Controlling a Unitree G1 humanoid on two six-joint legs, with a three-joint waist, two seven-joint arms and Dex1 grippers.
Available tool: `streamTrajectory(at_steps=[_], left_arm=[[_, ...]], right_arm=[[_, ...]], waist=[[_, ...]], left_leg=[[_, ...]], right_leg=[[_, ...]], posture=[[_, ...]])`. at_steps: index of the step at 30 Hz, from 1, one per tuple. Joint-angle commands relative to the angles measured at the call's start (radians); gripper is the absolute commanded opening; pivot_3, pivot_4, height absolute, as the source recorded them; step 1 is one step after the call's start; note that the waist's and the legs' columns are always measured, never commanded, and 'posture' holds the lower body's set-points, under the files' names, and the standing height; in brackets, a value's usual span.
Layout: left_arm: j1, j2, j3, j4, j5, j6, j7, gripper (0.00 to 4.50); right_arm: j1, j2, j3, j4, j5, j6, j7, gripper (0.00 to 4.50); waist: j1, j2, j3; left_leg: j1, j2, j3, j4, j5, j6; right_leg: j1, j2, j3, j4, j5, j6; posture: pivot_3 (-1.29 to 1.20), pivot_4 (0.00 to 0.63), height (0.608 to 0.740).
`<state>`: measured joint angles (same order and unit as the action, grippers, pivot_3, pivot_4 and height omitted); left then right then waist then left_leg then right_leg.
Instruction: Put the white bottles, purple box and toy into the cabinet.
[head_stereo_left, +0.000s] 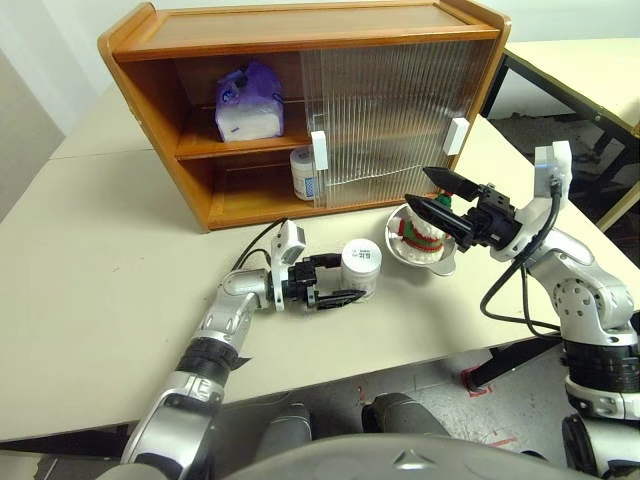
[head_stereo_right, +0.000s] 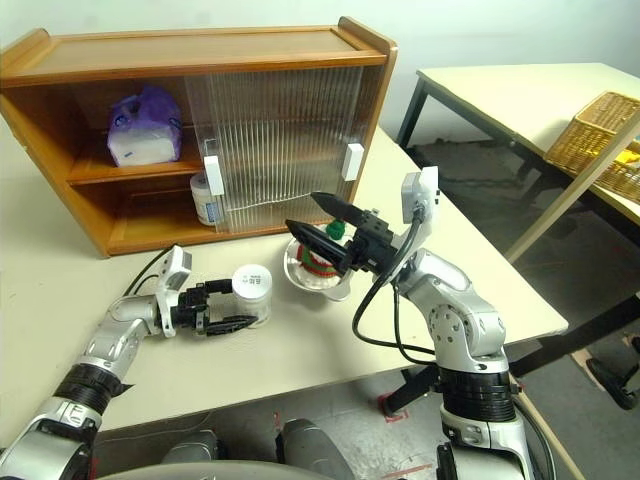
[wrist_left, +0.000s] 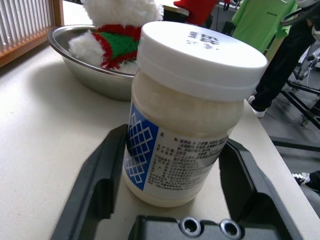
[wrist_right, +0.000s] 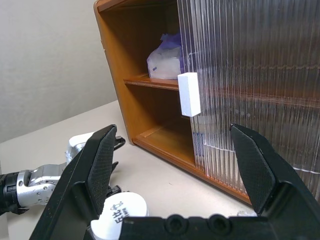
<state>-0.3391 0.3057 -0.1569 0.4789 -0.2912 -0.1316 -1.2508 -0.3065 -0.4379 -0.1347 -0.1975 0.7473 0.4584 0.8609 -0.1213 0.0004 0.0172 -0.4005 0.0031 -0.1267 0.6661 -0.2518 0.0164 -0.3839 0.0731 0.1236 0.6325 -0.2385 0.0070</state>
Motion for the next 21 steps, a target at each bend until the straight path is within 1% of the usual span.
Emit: streamTrajectory(at_steps=[1, 6, 10, 16, 21], left_arm=[[-0.015, -0.004, 0.007, 0.011, 0.007, -0.005, 0.011, 3.06], [-0.013, 0.006, 0.033, -0.007, -0.003, 0.0, 0.044, 3.06], [0.009, 0.024, 0.086, -0.063, -0.025, 0.011, 0.104, 3.06], [0.052, 0.053, 0.131, -0.153, -0.036, 0.043, 0.176, 3.06], [0.061, 0.058, 0.182, -0.173, -0.054, 0.084, 0.255, 3.06]], right_arm=[[0.004, -0.005, -0.005, -0.015, -0.001, -0.003, 0.0, 4.5], [0.003, -0.001, 0.001, -0.011, -0.004, -0.006, 0.002, 4.5], [-0.002, 0.008, 0.011, -0.003, -0.008, -0.01, 0.008, 4.5], [-0.014, 0.019, 0.023, 0.019, -0.016, -0.018, 0.026, 4.5], [-0.023, 0.029, 0.03, 0.035, -0.023, -0.026, 0.038, 4.5]], waist=[[0.0, 0.0, 0.0], [-0.001, 0.0, 0.0], [-0.003, 0.0, 0.0], [-0.001, 0.0, 0.0], [0.006, 0.0, 0.0]], left_leg=[[0.0, 0.0, 0.0, 0.0, 0.0, 0.0], [0.0, 0.0, 0.0, 0.0, 0.0, 0.0], [0.0, 0.0, 0.0, 0.0, 0.0, 0.0], [0.0, 0.0, 0.0, 0.0, 0.0, 0.0], [0.0, 0.0, 0.0, 0.0, 0.0, 0.0]], right_leg=[[0.0, 0.0, 0.0, 0.0, 0.0, 0.0], [0.0, 0.0, 0.0, 0.0, 0.001, 0.001], [0.0, 0.0, 0.0, 0.0, 0.001, 0.002], [0.0, 0.001, 0.0, 0.0, 0.0, 0.004], [0.0, 0.001, 0.0, 0.0, 0.001, 0.003]], posture=[[-0.21, 0.027, 0.74], [-0.2, 0.027, 0.74], [-0.19, 0.024, 0.74], [-0.16, 0.021, 0.74], [-0.15, 0.016, 0.74]])
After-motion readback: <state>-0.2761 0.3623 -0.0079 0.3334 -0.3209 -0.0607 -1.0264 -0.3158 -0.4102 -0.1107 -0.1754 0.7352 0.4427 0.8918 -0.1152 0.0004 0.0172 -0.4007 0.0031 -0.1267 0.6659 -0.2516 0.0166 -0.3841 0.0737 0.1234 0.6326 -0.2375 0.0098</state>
